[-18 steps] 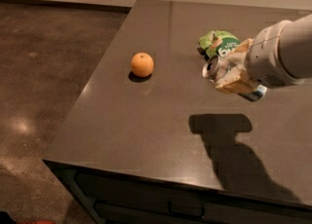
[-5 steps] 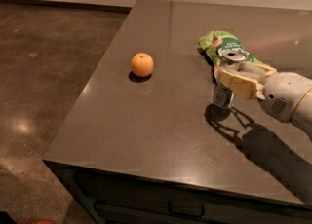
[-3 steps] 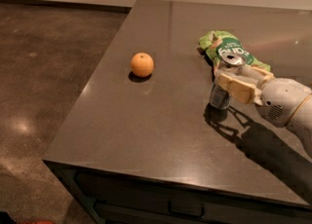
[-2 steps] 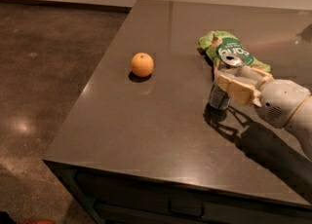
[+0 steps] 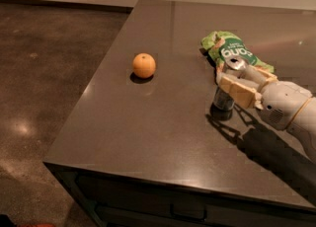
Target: Place redbull can upright
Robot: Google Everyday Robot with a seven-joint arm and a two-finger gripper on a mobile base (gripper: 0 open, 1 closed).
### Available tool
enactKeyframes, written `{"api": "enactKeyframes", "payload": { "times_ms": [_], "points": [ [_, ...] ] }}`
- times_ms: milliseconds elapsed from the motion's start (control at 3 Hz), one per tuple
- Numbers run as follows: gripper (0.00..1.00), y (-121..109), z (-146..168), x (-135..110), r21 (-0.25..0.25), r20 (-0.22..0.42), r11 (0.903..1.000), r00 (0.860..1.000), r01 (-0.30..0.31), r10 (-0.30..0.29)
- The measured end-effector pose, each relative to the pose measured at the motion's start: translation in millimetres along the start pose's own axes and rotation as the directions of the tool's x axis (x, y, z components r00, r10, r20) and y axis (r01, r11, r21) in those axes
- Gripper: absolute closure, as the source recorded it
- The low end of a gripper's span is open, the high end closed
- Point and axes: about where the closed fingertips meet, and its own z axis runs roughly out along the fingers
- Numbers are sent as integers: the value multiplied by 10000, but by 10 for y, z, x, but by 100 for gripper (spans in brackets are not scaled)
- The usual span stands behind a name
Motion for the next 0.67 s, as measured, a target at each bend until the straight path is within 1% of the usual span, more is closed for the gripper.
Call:
{"api": "enactKeyframes", "payload": {
  "times_ms": [333, 667],
  "points": [
    [0, 17, 15, -7, -36, -1, 10000, 10000, 14, -14],
    [0, 17, 16, -7, -37, -1, 10000, 10000, 14, -14]
  ]
}}
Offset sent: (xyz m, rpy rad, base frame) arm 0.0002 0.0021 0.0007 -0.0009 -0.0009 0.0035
